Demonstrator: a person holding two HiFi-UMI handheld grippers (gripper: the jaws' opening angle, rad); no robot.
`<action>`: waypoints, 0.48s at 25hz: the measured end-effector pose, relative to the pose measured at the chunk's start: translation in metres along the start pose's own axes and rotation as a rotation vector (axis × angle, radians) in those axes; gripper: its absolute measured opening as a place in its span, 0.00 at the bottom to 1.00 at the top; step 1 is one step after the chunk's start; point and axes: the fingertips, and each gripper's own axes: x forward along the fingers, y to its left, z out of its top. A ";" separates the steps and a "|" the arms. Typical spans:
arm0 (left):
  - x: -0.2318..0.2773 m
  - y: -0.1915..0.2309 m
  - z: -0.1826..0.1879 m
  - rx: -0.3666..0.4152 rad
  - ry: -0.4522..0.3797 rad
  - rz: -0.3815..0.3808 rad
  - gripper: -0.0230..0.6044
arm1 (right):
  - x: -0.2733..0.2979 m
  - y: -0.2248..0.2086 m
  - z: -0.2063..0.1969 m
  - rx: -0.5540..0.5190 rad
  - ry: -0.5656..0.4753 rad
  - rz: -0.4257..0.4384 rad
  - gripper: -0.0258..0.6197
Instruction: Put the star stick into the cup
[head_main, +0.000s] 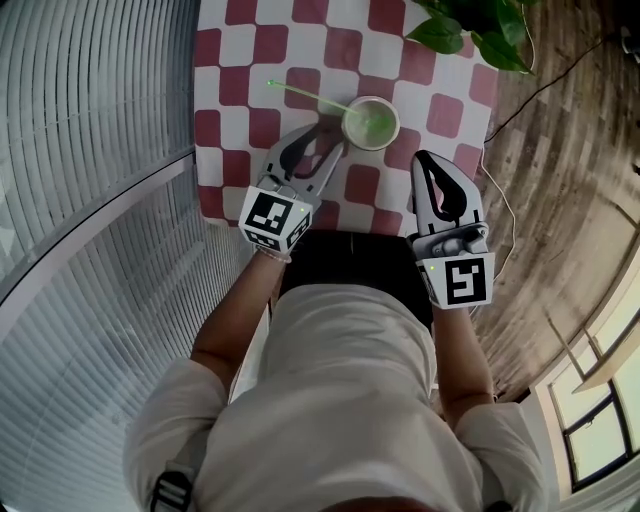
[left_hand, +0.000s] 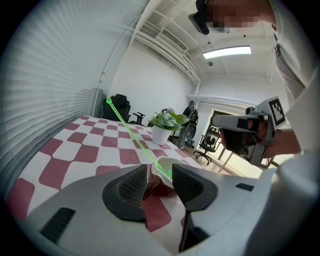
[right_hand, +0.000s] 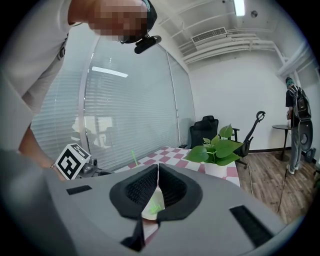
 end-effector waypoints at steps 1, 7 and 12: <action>-0.003 -0.003 0.004 0.003 -0.007 0.001 0.28 | -0.001 0.000 0.002 -0.004 -0.002 0.000 0.09; -0.026 -0.026 0.043 0.040 -0.061 -0.006 0.28 | -0.004 0.003 0.039 0.023 -0.051 -0.016 0.09; -0.043 -0.044 0.086 0.083 -0.144 -0.043 0.25 | -0.012 0.006 0.065 0.002 -0.071 -0.017 0.09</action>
